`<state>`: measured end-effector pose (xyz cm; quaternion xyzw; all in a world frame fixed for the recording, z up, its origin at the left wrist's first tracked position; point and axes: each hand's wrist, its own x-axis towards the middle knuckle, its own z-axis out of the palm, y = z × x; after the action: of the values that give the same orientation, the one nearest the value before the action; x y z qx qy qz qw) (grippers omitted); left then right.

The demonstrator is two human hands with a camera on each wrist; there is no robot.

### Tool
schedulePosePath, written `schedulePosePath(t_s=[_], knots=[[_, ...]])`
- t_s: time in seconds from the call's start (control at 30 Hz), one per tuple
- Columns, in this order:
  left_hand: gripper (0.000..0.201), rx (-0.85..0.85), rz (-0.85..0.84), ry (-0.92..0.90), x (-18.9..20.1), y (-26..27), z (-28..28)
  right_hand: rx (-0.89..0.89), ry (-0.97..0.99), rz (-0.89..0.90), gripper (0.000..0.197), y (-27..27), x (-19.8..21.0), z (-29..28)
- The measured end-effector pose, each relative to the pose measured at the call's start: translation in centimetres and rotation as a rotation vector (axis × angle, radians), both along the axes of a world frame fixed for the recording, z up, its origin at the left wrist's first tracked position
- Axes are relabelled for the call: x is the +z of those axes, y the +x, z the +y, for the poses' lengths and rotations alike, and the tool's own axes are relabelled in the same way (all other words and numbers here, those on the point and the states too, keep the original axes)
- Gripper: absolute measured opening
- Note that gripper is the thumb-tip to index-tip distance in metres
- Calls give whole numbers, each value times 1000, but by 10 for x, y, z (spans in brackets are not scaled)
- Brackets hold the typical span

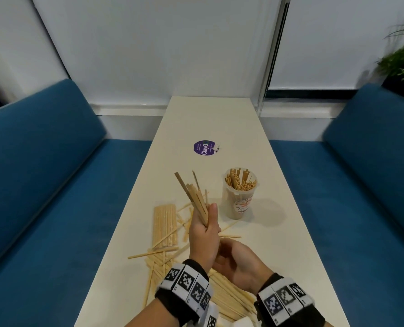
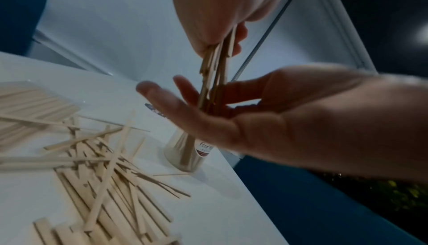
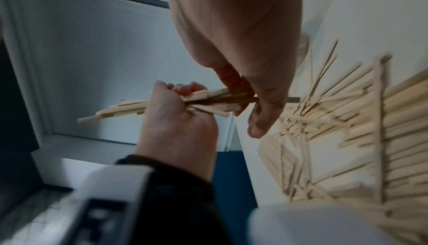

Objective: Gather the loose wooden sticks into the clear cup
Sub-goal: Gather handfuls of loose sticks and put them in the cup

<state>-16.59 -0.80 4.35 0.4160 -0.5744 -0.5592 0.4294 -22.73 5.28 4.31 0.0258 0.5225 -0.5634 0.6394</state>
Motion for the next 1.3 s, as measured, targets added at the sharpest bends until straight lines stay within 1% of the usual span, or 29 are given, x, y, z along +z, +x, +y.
schedulePosePath(t_s=[0.07, 0.17, 0.23, 0.3, 0.33, 0.37, 0.43, 0.5, 0.6, 0.67, 0.73, 0.8, 0.83, 0.9, 0.93, 0.97, 1.07, 1.1, 1.13, 1.17, 1.23, 1.3], knots=[[36, -11, -18, -24, 1, 2, 1, 7, -24, -29, 35, 3, 4, -1], [45, -14, -8, 11, 1, 5, 2, 43, -63, -72, 44, 2, 9, 0], [46, -8, 31, 28, 5, 6, 1, 68, 6, -14, 46, 0, 5, 0], [44, -12, 81, 44, 11, 6, 0, 70, 147, 84, 45, -2, -3, 1], [41, -11, 99, 47, 13, 5, -1, 66, 204, 110, 43, -3, -7, 2], [38, -11, 113, 48, 16, 4, -2, 55, 219, 97, 41, -4, -10, 3], [34, -23, 120, 29, 19, 4, -2, -15, 152, -24, 39, -3, -12, 1], [35, -40, 86, -5, 19, 4, 0, -60, 36, -116, 45, -1, -3, 0], [36, -52, 12, -5, 14, 7, 3, -15, -120, -144, 49, 1, 14, 0], [36, -79, -16, 27, 14, 9, 4, 71, -157, -59, 51, 1, 17, 1], [34, -146, -52, 77, 15, 11, 5, 170, -155, 157, 62, -3, 14, 3], [32, -286, -73, 140, 18, 15, 7, 207, -242, 392, 75, -11, 15, 5], [32, -375, -78, 165, 19, 17, 8, 208, -309, 462, 80, -16, 18, 6], [28, -570, -103, 189, 20, 21, 12, 227, -419, 541, 88, -25, 28, 5], [26, -659, -118, 204, 20, 22, 14, 244, -440, 552, 86, -29, 33, 3], [25, -731, -132, 228, 20, 22, 17, 257, -452, 542, 78, -33, 35, 0], [28, -849, -130, 348, 23, 20, 20, 232, -459, 438, 33, -36, 46, -3], [28, -871, -112, 400, 24, 20, 20, 217, -457, 398, 23, -35, 48, -3], [26, -883, -94, 450, 26, 21, 18, 211, -460, 374, 18, -34, 49, -2], [23, -888, -80, 491, 26, 22, 17, 201, -461, 360, 18, -32, 51, -2], [15, -882, -49, 528, 27, 23, 14, 144, -464, 387, 32, -29, 53, -3], [16, -854, -22, 557, 25, 25, 11, 41, -468, 444, 42, -24, 56, -5]])
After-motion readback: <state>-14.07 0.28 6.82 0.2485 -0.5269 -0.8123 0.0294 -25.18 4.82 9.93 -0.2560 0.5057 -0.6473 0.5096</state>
